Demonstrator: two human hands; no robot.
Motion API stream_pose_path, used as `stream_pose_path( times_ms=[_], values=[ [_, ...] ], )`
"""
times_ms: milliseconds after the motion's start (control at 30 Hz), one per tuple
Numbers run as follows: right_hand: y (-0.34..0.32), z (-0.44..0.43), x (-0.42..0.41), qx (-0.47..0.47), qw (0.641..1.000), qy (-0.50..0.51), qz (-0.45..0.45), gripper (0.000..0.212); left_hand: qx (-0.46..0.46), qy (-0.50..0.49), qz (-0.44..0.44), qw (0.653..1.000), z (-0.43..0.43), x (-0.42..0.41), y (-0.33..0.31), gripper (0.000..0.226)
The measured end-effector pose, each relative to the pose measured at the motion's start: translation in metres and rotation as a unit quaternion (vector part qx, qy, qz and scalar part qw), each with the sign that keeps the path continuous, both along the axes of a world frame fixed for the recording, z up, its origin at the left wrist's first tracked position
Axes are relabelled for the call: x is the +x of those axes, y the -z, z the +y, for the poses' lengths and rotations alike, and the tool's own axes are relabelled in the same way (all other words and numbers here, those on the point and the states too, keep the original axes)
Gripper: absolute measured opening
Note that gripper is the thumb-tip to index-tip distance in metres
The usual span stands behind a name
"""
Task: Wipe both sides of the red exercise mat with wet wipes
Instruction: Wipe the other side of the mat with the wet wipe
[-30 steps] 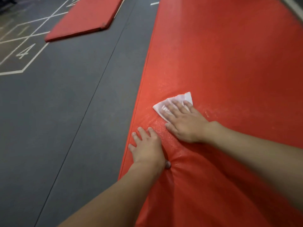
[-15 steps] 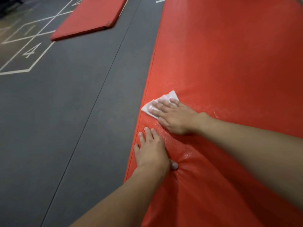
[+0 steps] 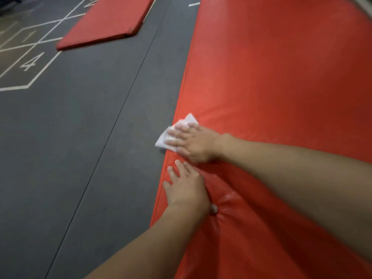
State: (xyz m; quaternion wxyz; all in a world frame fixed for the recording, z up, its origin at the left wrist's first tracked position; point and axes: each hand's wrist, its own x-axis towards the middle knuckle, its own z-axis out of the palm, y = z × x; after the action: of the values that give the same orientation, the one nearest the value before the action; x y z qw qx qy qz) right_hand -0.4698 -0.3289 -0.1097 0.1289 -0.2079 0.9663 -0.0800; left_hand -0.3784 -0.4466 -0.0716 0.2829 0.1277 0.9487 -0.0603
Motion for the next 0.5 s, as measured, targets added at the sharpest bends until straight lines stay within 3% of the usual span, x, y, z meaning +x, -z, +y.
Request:
stream_pose_path(
  times_ms=[100,267,400,500],
  values=[
    [-0.004,0.02,-0.012,0.009,0.993,0.114,-0.001,0.054,-0.008,-0.007,-0.015,1.0,0.004,-0.001,0.0,0.141],
    [0.007,0.02,0.016,0.015,1.0,-0.022,0.008,0.054,0.006,-0.017,-0.035,0.999,0.002,-0.002,0.004,0.142],
    [-0.002,0.047,-0.003,0.027,0.992,0.121,-0.006,0.055,0.001,-0.018,-0.066,0.998,0.002,-0.007,0.002,0.144],
    [0.005,0.029,0.018,0.016,0.998,0.06,0.002,0.056,0.025,-0.048,-0.085,0.995,0.005,-0.013,-0.002,0.14]
  ],
)
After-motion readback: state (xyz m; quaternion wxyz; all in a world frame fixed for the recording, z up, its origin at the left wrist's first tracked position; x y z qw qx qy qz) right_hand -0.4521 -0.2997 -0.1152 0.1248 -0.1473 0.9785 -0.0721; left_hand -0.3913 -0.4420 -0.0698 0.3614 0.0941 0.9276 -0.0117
